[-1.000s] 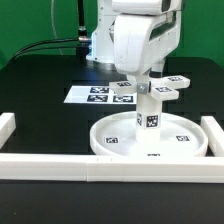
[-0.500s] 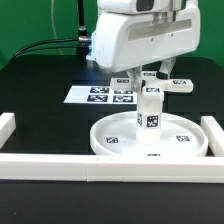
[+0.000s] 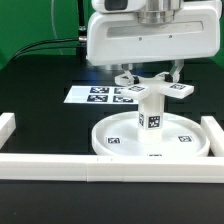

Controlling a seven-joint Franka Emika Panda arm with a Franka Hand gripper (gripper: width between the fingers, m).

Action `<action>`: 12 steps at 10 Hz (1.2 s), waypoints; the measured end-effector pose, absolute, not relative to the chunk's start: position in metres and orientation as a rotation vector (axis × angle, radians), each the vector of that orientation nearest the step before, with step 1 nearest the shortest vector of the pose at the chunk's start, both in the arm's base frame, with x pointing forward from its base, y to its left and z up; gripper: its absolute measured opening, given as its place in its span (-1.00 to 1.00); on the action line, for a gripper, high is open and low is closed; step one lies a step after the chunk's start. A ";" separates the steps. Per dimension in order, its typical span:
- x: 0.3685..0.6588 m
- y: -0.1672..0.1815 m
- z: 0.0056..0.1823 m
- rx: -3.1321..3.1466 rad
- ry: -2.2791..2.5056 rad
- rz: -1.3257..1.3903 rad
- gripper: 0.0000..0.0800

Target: Assemble round table

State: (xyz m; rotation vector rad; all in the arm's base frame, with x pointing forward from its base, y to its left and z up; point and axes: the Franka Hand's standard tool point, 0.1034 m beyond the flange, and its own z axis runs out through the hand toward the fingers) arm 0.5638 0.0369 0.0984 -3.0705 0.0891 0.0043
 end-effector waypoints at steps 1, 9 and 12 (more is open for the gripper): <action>0.564 0.037 0.098 -3.055 0.269 0.010 0.11; 0.564 0.038 0.098 -2.836 1.151 0.038 0.11; 0.564 0.038 0.098 -2.610 1.567 0.061 0.11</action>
Offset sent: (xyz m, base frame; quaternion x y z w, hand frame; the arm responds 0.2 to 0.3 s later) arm 0.0000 0.0000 0.0000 0.0000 0.0000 0.1296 0.9916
